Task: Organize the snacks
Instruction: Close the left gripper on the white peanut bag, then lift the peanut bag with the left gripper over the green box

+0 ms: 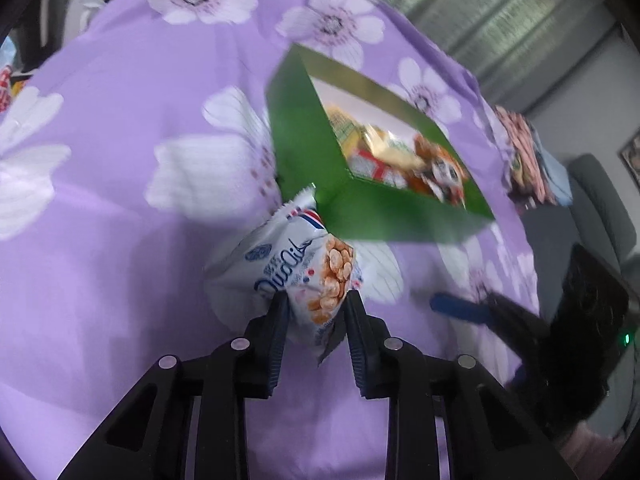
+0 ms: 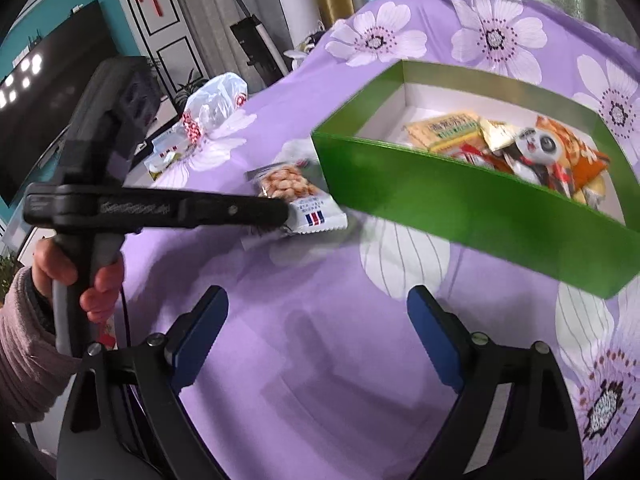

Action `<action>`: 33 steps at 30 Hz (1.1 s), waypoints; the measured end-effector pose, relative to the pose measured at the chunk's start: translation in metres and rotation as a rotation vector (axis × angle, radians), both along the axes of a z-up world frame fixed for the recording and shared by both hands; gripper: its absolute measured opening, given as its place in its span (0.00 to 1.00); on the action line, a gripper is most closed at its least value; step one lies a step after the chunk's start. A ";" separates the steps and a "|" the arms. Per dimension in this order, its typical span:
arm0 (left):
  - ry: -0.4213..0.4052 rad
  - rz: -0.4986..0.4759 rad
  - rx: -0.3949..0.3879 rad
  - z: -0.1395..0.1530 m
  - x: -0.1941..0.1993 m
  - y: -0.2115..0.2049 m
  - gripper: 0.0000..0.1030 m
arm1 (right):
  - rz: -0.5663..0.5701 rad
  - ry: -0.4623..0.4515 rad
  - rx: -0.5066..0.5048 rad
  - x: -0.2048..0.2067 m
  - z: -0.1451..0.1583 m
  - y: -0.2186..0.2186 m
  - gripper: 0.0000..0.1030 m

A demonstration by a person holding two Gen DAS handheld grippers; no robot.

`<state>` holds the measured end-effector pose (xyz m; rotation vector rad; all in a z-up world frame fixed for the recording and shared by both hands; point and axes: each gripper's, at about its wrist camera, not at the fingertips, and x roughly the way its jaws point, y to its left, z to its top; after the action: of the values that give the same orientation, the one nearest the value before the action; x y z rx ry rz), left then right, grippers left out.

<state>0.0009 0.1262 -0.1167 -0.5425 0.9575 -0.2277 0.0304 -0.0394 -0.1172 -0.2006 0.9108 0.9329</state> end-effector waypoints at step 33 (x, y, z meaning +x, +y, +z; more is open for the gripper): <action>-0.025 0.044 0.030 0.006 0.019 0.008 0.33 | -0.036 0.250 0.124 0.041 -0.027 0.039 0.36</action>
<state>0.0198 0.1347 -0.1106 -0.5315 0.9229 -0.1800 0.0712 -0.0008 -0.1437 0.0401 1.0782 0.9919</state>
